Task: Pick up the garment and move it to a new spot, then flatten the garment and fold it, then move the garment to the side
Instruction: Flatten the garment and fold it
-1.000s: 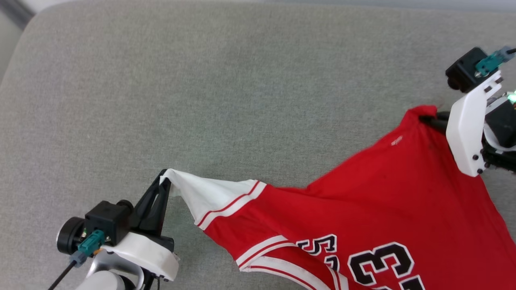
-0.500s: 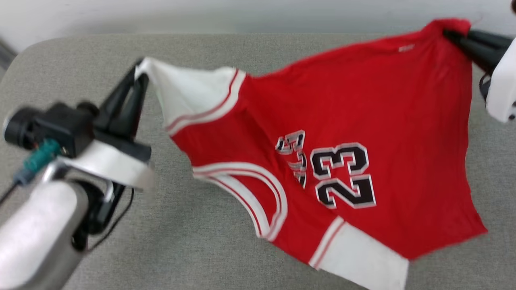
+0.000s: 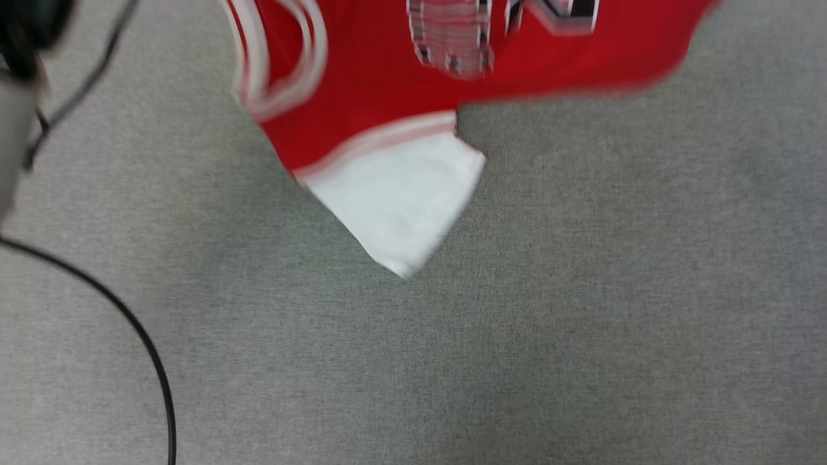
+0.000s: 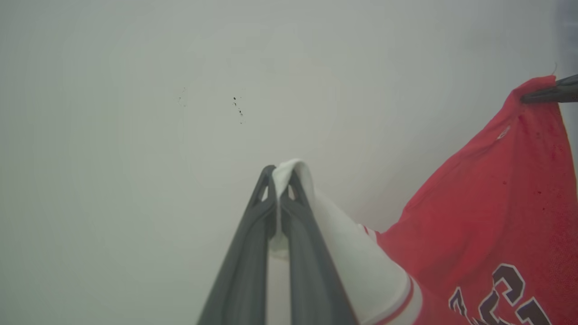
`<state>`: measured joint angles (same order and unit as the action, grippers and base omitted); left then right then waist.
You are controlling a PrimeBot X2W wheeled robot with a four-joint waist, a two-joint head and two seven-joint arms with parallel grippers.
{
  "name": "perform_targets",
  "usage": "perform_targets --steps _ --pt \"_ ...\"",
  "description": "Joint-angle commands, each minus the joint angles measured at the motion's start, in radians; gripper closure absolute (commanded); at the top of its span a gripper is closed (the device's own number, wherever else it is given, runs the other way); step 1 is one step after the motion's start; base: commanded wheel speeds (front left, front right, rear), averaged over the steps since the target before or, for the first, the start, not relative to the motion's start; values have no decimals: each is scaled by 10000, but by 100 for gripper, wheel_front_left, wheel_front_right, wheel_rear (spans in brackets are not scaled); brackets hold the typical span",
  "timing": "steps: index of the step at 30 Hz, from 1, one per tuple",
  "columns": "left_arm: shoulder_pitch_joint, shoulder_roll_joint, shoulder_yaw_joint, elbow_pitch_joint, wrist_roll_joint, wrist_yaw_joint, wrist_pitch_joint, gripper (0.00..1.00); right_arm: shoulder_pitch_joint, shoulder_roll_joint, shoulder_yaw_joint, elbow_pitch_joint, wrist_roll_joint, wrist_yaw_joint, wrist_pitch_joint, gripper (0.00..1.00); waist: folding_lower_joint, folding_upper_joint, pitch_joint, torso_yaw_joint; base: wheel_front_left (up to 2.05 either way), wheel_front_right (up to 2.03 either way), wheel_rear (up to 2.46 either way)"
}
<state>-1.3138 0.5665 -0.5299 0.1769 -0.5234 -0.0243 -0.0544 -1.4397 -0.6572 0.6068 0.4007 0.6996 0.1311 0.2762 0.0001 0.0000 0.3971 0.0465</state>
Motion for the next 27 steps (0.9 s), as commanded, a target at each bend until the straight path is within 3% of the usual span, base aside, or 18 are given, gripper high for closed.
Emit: perform_targets --steps 1,8,9,13,19,27 --pt "-619 -148 35 335 54 -129 -16 100 -541 160 -141 206 -179 -7 -54 100 -1 0 403 -63 0 0 0" --pt "-3158 -749 -63 1806 323 -583 -169 100 -2509 601 -276 1206 -870 -7 31 100 -1 0 1103 -99 0 0 0" --pt "-4243 -945 -171 2455 473 -727 -300 100 -3396 796 -256 1699 -1185 -7 -79 100 -1 0 1425 -140 0 0 0" --pt "-5523 -965 -321 3403 656 -889 -589 100 -4370 1104 -110 2334 -1481 -7 -340 100 -1 0 1780 -257 0 0 0" --pt "-6326 -1118 -726 4652 546 -1019 -1117 100 -5008 1530 331 3162 -1443 -7 -719 100 -1 0 2089 -272 0 0 0" --pt "-5629 -1156 -1805 5800 166 -1051 -1647 100 -4088 1687 1772 3902 -1129 -7 -1320 100 -1 0 2197 -213 0 0 0"
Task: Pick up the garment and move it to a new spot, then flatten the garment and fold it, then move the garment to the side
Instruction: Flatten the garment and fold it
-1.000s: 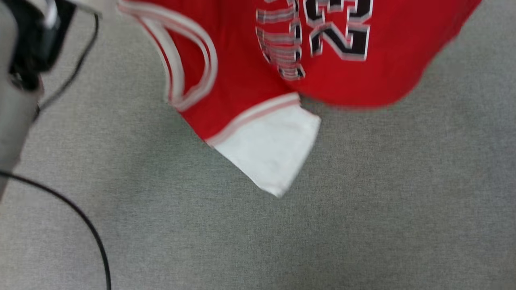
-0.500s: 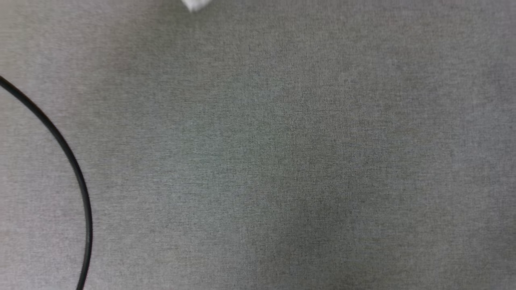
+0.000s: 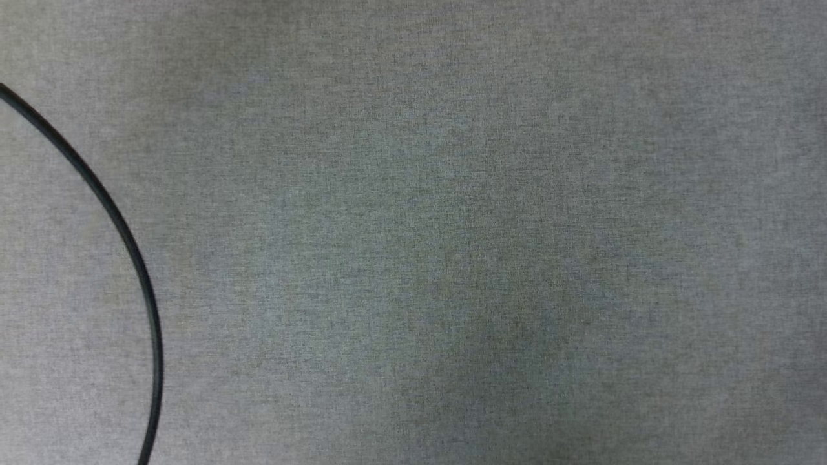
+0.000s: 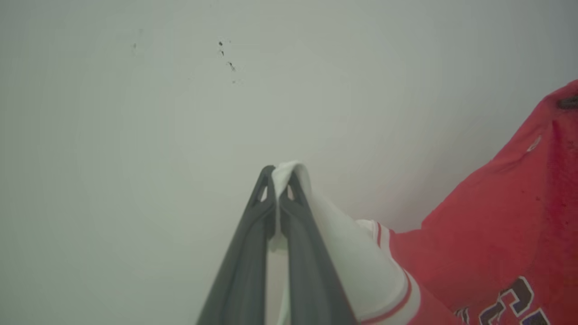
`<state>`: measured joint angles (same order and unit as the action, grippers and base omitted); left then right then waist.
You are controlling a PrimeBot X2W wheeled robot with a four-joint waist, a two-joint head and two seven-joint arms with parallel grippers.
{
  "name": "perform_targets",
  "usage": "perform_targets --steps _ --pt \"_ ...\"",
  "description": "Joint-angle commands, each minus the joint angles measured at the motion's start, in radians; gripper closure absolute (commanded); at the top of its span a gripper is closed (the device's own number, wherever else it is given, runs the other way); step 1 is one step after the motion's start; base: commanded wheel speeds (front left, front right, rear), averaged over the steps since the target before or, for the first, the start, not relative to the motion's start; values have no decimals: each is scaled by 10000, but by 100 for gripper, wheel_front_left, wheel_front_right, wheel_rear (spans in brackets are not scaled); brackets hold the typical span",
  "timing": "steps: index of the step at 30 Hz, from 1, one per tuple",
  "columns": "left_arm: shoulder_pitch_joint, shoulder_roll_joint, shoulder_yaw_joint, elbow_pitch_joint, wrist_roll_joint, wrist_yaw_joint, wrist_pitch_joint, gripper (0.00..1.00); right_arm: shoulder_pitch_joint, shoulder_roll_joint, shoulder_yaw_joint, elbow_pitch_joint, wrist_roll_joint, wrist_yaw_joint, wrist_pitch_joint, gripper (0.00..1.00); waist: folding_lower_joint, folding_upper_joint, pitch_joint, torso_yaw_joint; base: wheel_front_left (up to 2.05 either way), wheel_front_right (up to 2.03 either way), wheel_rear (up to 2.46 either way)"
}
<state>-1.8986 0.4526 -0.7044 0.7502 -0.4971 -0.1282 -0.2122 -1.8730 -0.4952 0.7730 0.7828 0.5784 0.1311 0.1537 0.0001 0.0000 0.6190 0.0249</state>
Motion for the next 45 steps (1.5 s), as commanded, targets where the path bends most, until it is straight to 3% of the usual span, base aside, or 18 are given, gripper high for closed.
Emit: perform_targets --steps 1,13,28,35,42,43,45 --pt "379 -2 -202 151 -206 -13 -143 100 434 109 277 148 193 -7 -197 100 -1 0 -57 2 0 0 0" --pt "3848 445 -927 2 -1292 -15 -532 100 3070 83 2278 260 1690 -7 -1126 100 -1 0 -991 -24 0 0 0" --pt "11417 1274 -488 -3170 -1449 798 -539 100 7432 -1137 4210 -991 3642 -7 -2291 100 -1 0 -3313 64 0 0 0" --pt "14698 1928 -474 -4703 -2303 1736 -495 100 9520 -1849 4450 -1675 4457 -7 -2675 100 -1 0 -4302 -42 0 0 0" --pt "17254 2195 -602 -6163 -3121 2751 -353 100 11406 -2532 4523 -2377 4947 -6 -2778 100 -1 0 -4974 -123 0 0 0" --pt "18119 2250 -661 -6469 -3391 3114 -347 100 12182 -2818 4531 -2687 5059 -7 -2817 100 -1 0 -5248 -146 0 0 0" --pt "18701 2261 -669 -6678 -3641 3267 -358 100 12663 -2941 4441 -2849 5153 -7 -2899 100 -1 0 -5423 -180 0 0 0"
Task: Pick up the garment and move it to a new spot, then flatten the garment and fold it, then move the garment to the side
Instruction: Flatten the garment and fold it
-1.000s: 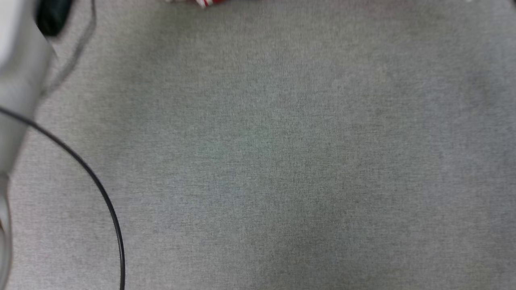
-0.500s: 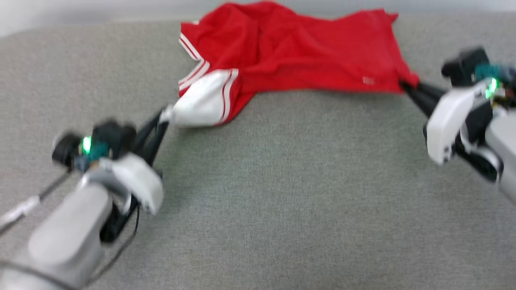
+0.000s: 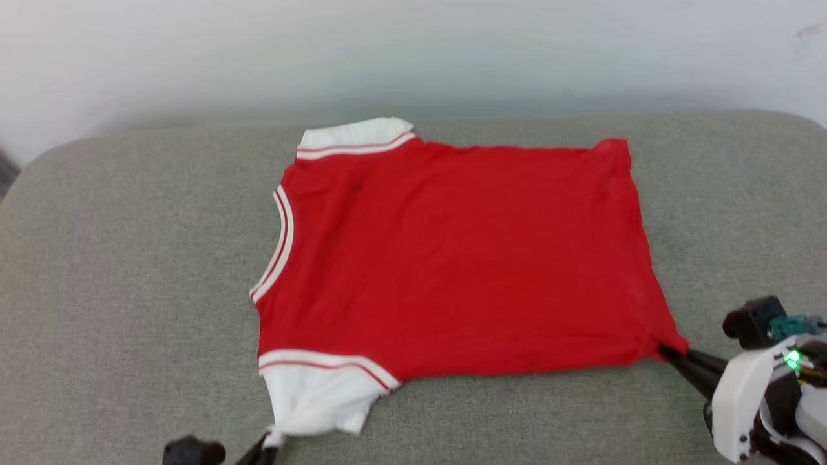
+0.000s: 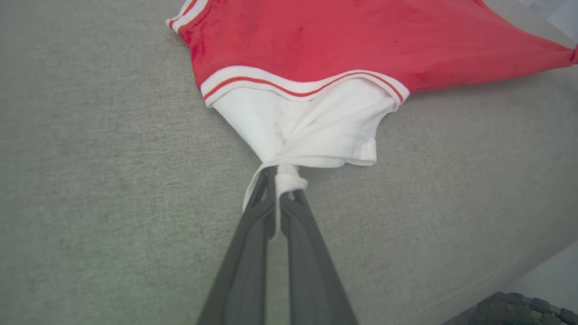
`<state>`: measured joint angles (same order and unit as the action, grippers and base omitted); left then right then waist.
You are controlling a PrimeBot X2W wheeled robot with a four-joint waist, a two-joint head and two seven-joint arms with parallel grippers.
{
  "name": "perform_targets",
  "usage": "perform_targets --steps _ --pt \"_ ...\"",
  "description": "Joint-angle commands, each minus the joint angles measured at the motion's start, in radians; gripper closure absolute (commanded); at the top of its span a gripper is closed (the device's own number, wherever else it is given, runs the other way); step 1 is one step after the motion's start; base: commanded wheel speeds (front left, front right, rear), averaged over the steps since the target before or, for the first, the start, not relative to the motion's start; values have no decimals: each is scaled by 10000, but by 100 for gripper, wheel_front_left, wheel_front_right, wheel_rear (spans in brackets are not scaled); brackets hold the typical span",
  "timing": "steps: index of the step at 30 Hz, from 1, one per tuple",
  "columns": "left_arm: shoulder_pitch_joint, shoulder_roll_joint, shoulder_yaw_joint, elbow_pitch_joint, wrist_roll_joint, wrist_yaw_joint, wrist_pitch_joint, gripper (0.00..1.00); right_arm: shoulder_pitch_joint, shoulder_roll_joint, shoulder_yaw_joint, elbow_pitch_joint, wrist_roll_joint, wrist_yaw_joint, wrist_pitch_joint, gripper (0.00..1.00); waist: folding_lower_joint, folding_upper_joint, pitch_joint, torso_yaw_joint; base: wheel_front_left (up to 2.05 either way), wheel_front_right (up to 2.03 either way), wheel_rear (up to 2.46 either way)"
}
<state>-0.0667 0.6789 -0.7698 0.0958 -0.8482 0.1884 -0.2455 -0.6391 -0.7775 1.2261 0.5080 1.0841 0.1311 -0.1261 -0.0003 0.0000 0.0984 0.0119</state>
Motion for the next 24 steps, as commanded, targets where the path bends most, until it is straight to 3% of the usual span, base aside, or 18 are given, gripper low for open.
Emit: perform_targets --steps 1,9,15,20,24 --pt "628 46 -29 -237 -223 180 -26 100 579 -176 -127 -160 137 -7 -135 100 3 0 -311 -55 0 0 0" --pt "1972 361 -140 -922 -786 645 213 100 2089 -502 -409 -612 126 -7 -2 100 3 0 -869 -18 0 0 0" --pt "2637 637 -391 -1483 -1103 633 611 100 3250 -814 -895 -1263 80 -7 291 100 3 0 -1012 0 0 0 0" --pt "2469 892 -139 -1733 -980 858 491 100 3696 -846 -1642 -1646 -167 -7 538 100 3 0 -939 -64 0 0 0" --pt "1785 1010 -23 -1861 -568 776 493 100 3743 -648 -2367 -1809 -493 -7 835 100 3 0 -847 -64 0 0 0"
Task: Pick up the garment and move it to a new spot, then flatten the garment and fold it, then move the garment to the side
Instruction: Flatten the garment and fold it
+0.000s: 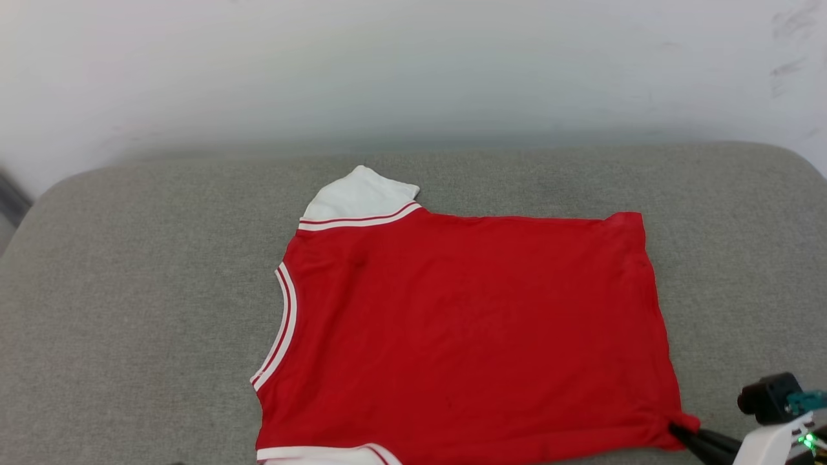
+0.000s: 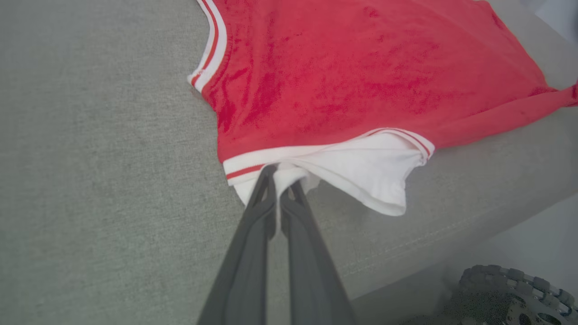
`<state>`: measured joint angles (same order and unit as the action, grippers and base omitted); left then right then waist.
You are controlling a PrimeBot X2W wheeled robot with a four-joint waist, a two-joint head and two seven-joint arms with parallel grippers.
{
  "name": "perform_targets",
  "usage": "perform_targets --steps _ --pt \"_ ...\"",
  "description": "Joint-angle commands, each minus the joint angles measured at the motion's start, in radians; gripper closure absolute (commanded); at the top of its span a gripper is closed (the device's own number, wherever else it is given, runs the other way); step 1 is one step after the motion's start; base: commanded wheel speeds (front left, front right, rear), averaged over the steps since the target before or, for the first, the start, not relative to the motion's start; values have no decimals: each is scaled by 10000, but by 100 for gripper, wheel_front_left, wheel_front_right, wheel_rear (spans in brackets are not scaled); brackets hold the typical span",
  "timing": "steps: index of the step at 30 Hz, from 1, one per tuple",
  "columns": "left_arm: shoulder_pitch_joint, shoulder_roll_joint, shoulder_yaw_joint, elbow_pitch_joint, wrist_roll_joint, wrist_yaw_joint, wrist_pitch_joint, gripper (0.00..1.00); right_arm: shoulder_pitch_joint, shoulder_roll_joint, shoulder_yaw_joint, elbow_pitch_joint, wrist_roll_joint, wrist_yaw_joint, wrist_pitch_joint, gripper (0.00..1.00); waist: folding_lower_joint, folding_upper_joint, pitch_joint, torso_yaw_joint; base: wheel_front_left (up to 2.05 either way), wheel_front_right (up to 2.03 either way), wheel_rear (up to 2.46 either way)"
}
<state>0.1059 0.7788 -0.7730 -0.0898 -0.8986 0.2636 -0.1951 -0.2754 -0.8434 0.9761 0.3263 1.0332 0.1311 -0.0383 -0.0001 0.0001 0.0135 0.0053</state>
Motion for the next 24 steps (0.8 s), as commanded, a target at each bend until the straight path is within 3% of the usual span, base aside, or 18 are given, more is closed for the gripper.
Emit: perform_targets --steps 1,13,18,24 --pt "-180 25 18 -19 61 -23 25 100 92 76 -103 -35 -19 -7 8 100 1 -1 40 10 0 0 0" --pt "-3291 -79 164 771 1137 -1100 580 100 -378 774 -2637 -746 -1028 -7 978 100 1 -1 861 -263 0 0 0" --pt "-4410 -63 281 1210 1349 -1522 824 100 -632 1136 -3376 -803 -1478 -7 1530 100 1 -1 1258 -294 0 0 0" --pt "-5827 -443 222 2392 1512 -2145 1176 100 -1102 1657 -3863 -515 -1841 -6 2314 100 1 -1 1851 -323 0 0 0"
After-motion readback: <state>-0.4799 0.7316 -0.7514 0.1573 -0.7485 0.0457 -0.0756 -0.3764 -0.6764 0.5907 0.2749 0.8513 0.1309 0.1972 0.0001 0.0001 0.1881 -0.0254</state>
